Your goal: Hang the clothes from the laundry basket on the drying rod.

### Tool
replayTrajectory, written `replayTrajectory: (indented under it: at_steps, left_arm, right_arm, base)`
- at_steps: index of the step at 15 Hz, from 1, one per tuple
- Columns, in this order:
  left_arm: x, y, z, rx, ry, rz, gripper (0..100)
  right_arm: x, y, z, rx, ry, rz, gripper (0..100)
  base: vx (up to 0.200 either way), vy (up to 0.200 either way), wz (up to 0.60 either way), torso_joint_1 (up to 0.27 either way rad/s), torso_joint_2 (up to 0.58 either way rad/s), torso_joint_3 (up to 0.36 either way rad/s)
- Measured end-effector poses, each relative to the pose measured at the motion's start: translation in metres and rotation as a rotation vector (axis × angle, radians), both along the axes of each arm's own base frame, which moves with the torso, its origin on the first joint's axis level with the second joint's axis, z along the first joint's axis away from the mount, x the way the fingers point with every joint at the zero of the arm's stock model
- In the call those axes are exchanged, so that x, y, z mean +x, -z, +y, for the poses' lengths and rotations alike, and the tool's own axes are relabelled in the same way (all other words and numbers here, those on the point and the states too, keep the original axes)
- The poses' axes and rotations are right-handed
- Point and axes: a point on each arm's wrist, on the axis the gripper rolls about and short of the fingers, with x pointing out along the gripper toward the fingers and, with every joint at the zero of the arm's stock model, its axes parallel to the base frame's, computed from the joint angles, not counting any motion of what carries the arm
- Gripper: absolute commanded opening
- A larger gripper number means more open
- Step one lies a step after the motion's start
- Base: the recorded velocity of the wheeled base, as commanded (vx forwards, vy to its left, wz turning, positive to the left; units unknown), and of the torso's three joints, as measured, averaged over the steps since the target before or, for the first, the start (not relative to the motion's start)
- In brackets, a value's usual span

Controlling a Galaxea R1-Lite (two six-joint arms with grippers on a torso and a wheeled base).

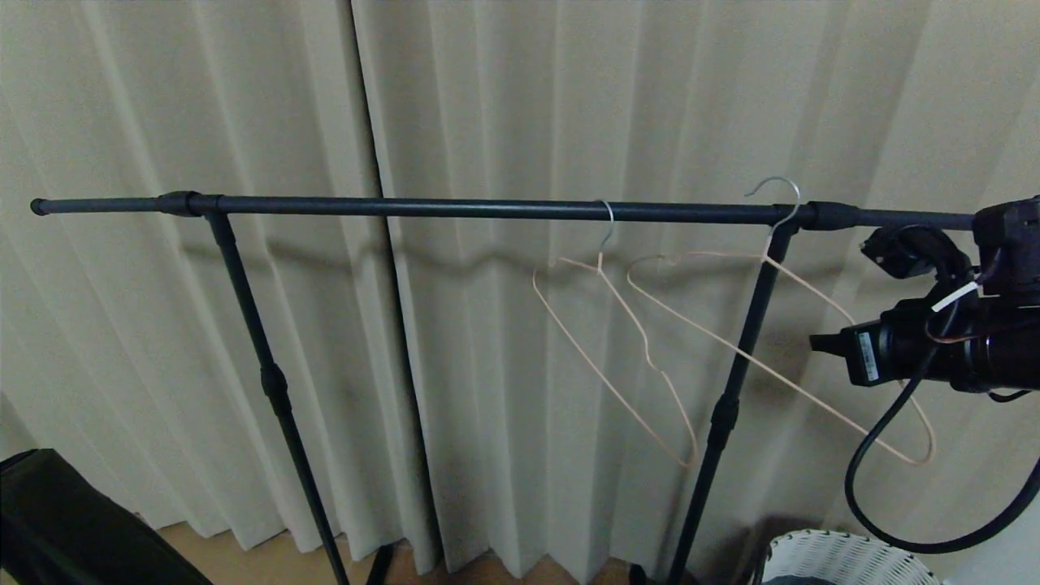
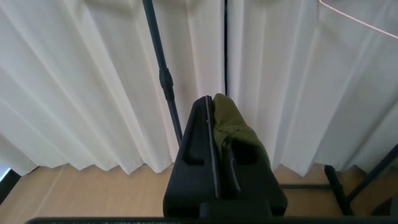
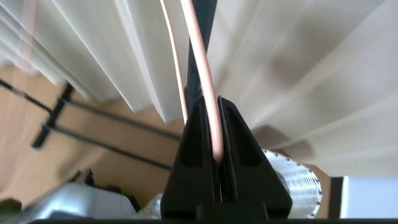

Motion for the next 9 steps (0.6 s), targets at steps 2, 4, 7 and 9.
replayTrajectory:
  at_steps: [2,4,7,9]
  left_arm:
    - [0.0,0.001,0.0,0.005,0.0,0.004,0]
    - [0.0,0.001,0.0,0.016,0.002,0.006,0]
    - [0.001,0.002,0.0,0.02,0.0,0.009,0]
    - [0.001,0.003,0.0,0.022,-0.001,0.012,0]
  right_arm:
    - [-0.011,-0.008,-0.001,0.023,0.014,-0.031,0]
    - [-0.024,-0.012,-0.001,0.027,0.014,-0.048,0]
    - [-0.052,-0.009,-0.003,0.026,0.015,-0.054,0]
    - [-0.068,-0.007,-0.005,0.026,0.016,-0.063,0]
  base:
    - [0.0,0.0,0.0,0.0,0.0,0.0]
    - [0.0,0.0,0.0,0.0,0.0,0.0]
    - [-0.133,0.0,0.0,0.002,0.0,0.005]
    - [-0.2,0.0,0.0,0.017,0.0,0.0]
